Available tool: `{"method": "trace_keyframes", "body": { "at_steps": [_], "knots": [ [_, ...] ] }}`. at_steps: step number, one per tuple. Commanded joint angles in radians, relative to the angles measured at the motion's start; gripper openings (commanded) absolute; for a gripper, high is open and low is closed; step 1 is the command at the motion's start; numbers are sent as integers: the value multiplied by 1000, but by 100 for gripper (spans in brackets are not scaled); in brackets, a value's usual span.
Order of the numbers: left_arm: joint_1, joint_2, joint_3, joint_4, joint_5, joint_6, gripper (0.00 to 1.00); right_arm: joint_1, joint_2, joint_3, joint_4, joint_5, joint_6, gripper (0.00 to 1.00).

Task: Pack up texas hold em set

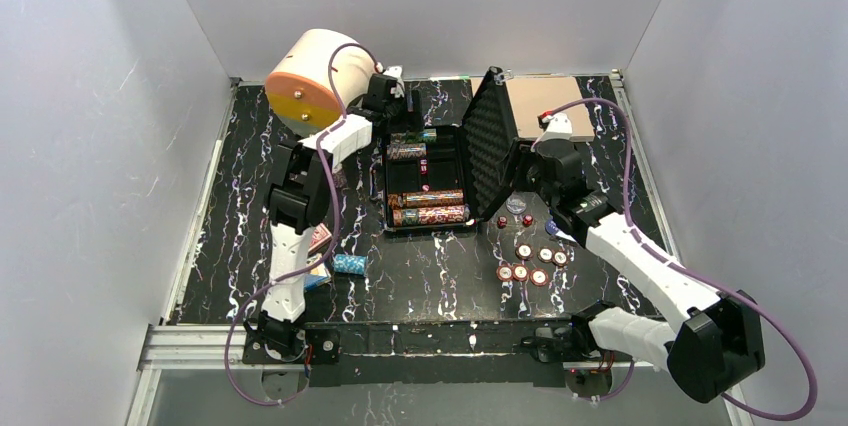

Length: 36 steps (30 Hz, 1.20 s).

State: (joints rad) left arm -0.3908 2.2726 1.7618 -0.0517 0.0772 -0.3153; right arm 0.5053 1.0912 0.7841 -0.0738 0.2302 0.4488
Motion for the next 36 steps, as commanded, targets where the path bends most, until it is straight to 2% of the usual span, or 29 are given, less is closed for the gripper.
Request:
{"method": "trace_keyframes", "body": {
  "at_steps": [1,8,16,18,22,24,28,32,36],
  "knots": [
    [-51,-66,-140,-223,12,-113,78,-7,-11,49,2,79,-78,60],
    [-68,-109,-234,-220,-39,-127,77,-43,3,78,-22,81,-168,59],
    [-68,-77,-12,-273,-145,-53,81,-50,14,84,-26,-1,-149,59],
    [-67,-70,22,-273,-167,-48,82,-50,15,76,-30,-7,-121,64],
    [-67,-57,72,-270,-208,-45,83,-50,-4,54,-34,27,-49,85],
    [-67,-64,86,-261,-226,-43,85,-50,-9,48,-43,32,-21,90],
    [-66,-94,113,-236,-247,-37,92,-49,-3,26,-24,-60,-13,92],
    [-67,-115,140,-225,-249,-28,98,-48,1,-18,59,-126,-63,87],
    [-66,-107,169,-226,-244,-7,98,-49,37,28,61,-147,-137,57]
  ]
}}
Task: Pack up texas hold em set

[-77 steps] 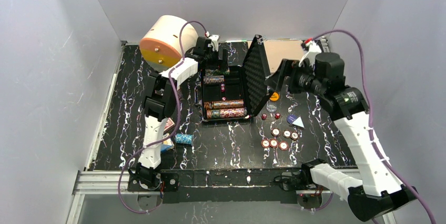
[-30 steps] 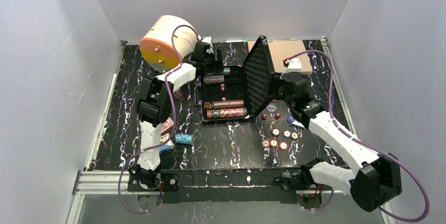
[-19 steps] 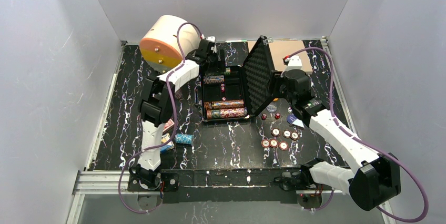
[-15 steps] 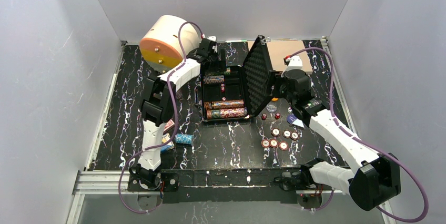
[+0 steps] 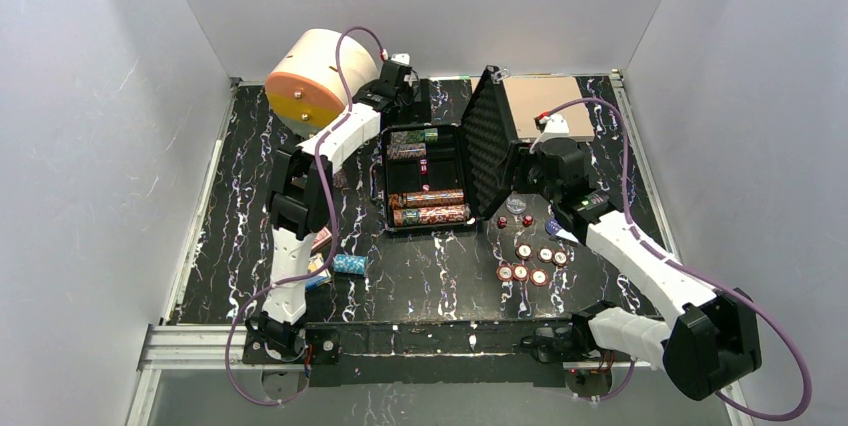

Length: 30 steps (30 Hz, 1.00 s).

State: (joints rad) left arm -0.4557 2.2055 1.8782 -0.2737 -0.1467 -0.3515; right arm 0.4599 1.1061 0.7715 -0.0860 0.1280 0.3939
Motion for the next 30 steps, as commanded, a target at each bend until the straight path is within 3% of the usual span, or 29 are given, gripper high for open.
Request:
{"method": "trace_keyframes", "body": {
  "at_steps": [1,3,5,10,16,22,30],
  "knots": [
    [-1,-34,58,-4,-15,34,98,-3,37,67,55,-61,-98,50],
    [-1,-15,76,-5,5,45,98,-3,65,118,-7,-69,-146,39],
    [-1,14,100,-6,26,54,98,-4,69,141,-16,-71,-198,34],
    [-1,119,188,-17,6,39,98,-22,97,195,-49,-75,-336,32],
    [2,249,290,-56,-71,-29,97,-55,138,229,-53,-122,-392,31],
    [24,331,421,-199,-133,-85,75,-90,134,230,-75,-181,-392,32],
    [34,313,314,-257,69,-139,44,-98,138,222,-101,-184,-392,43]
  ]
}}
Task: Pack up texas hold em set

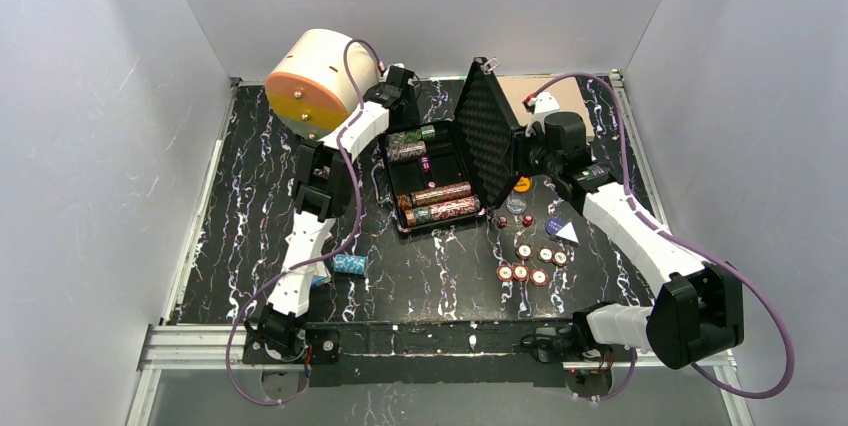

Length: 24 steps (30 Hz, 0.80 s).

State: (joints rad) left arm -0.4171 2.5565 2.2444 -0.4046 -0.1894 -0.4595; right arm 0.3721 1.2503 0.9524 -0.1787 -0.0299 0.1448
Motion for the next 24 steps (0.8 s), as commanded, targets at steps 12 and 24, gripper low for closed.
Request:
{"method": "trace_keyframes", "body": {
  "at_steps": [12,24],
  "knots": [
    [-62,-117,-292,-169,171,-47,18,-20,-54,16,0,23,-91,77],
    [-108,-255,-556,-136,189,-133,16,-21,-264,-145,-100,-11,167,77]
  ]
}}
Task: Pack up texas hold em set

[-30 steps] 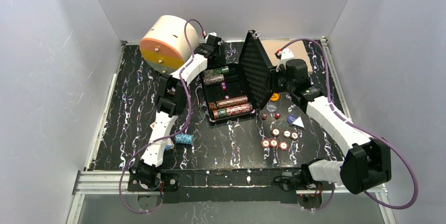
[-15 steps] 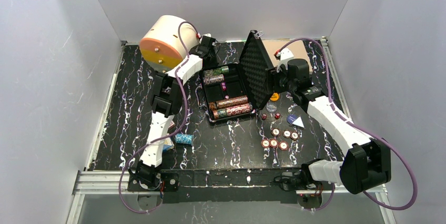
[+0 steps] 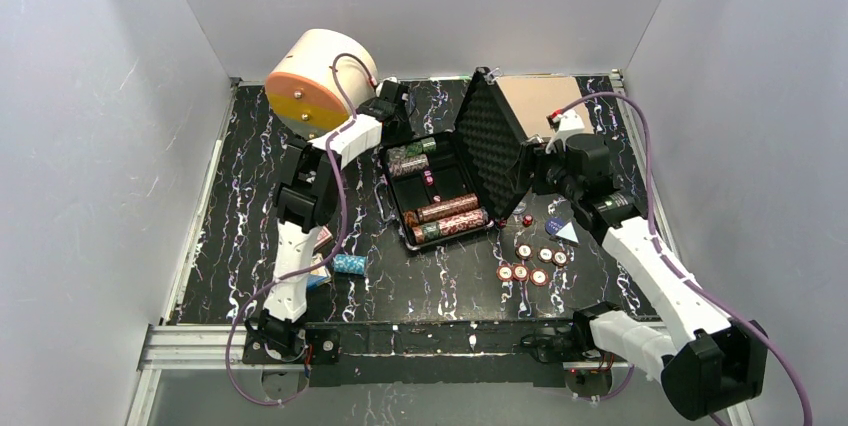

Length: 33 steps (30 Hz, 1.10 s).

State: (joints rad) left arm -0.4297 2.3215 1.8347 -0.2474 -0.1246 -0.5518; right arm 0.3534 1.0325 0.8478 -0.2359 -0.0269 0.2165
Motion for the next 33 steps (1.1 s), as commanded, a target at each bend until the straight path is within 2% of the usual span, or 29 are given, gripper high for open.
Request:
{"method": "trace_keyframes", "body": {
  "at_steps": [1,5,8,9,11,14,18,23,33],
  "knots": [
    [-98,-39,-174,-287,125,-53,16,-3,-60,-45,-58,-15,111,77],
    [-103,-118,-287,-245,123,-95,16,-2,-111,-45,-140,-38,186,83],
    [-103,-161,-344,-231,113,-108,16,-2,-128,-53,-214,-3,247,83],
    [-103,-177,-361,-227,110,-113,16,-2,-135,-59,-229,15,259,77],
    [-103,-211,-405,-206,102,-129,16,-2,-155,-97,-196,10,249,54],
    [-103,-267,-480,-150,85,-154,16,-2,-160,-139,-93,74,226,43],
    [-101,-286,-510,-135,84,-157,16,-2,-110,-134,20,139,137,35],
    [-100,-297,-515,-136,89,-148,17,-6,5,-57,135,126,-22,34],
    [-99,-325,-584,-140,111,-133,16,-22,248,116,218,-61,-214,37]
  ]
}}
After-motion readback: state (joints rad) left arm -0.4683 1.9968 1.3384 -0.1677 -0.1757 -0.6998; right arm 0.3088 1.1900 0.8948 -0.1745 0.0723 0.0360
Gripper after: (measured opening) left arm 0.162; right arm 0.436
